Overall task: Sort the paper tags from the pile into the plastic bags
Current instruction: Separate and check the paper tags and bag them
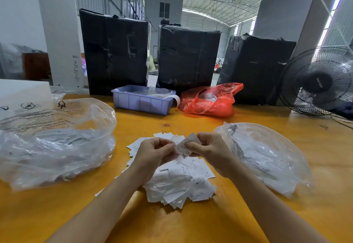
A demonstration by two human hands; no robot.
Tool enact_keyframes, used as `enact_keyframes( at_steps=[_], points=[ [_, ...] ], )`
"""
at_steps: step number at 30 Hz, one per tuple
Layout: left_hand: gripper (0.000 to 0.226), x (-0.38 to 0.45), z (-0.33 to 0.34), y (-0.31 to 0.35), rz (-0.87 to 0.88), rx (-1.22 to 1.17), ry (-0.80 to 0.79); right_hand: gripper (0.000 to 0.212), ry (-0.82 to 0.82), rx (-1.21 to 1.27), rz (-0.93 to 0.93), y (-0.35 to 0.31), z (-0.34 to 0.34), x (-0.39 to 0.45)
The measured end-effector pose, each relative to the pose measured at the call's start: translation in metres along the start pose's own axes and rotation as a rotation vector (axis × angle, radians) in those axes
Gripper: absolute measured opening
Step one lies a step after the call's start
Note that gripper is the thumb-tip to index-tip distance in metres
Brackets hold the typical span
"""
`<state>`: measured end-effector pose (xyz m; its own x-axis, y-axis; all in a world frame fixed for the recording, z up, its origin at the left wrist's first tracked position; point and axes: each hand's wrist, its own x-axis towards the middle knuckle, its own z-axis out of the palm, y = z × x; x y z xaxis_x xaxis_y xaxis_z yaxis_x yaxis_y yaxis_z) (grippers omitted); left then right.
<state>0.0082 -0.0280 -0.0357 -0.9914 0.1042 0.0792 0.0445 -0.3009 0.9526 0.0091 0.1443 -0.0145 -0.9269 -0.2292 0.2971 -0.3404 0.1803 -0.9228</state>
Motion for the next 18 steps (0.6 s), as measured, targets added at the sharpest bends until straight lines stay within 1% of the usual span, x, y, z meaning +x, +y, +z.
enact_keyframes(
  at_steps=[2,6,9,12,15,18],
  points=[
    [0.003,0.0,-0.0001,0.0004,-0.022,-0.035,-0.009,0.007,0.026,-0.021,0.001,0.0004,-0.0001,0.0001],
    [0.007,-0.0029,0.0017,0.0015,-0.079,-0.009,-0.074,0.021,0.048,-0.09,-0.013,-0.0005,-0.0002,0.0007],
    [0.019,-0.0041,0.0031,0.0002,-0.073,0.055,-0.07,0.014,0.001,-0.12,0.001,-0.002,0.0009,-0.0009],
    [0.022,-0.0039,0.0036,-0.0006,-0.03,0.095,-0.013,0.009,-0.02,-0.102,0.021,-0.0031,0.0019,-0.0018],
    [0.018,-0.0025,0.0026,-0.0007,-0.012,0.066,0.039,0.007,0.047,-0.048,0.041,-0.0028,0.0013,-0.0005],
    [0.021,-0.0022,0.0021,-0.0007,-0.01,0.019,0.041,0.006,0.146,0.083,0.072,-0.0031,-0.0008,0.0007]
  ],
)
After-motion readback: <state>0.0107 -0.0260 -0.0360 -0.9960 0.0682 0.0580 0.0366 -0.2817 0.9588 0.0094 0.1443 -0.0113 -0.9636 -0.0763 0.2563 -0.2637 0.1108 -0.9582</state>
